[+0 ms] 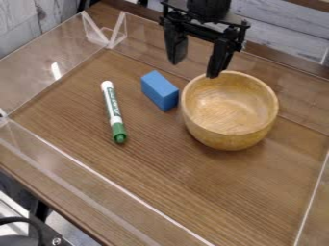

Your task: Put the green marker in the brown bowl

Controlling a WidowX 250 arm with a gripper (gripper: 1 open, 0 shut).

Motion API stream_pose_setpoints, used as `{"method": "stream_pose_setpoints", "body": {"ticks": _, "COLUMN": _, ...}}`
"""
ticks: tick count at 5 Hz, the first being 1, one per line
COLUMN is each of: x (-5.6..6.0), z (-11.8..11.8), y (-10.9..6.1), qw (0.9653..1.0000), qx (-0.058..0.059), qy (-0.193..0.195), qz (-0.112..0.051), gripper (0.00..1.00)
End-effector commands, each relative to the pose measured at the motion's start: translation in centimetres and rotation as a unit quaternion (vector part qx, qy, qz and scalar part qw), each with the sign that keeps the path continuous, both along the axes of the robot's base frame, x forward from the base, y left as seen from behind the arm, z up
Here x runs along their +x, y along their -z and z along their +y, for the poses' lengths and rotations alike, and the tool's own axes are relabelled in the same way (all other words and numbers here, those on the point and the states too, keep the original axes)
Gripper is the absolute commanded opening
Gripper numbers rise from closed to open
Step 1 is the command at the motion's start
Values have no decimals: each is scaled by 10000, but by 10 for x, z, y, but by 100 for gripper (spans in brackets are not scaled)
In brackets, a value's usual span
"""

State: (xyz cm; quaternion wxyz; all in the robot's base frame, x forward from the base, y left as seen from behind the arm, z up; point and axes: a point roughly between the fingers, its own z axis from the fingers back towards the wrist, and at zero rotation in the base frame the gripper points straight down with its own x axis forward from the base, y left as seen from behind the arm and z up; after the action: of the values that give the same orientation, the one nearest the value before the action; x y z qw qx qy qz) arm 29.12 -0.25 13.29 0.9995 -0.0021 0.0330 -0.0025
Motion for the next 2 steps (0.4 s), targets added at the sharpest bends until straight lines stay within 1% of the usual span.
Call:
{"method": "stream_pose_setpoints", "body": {"ticks": 1, "x": -4, "z": 5, "y": 6, "qw": 10000, "qx": 8, "qy": -40, "qz": 52, "gripper": 100}}
{"method": "stream_pose_setpoints", "body": {"ticks": 2, "x": -14, "z": 16, "y": 10, "qw": 9999, "qx": 21, "qy": -154, "qz": 39, "gripper": 100}}
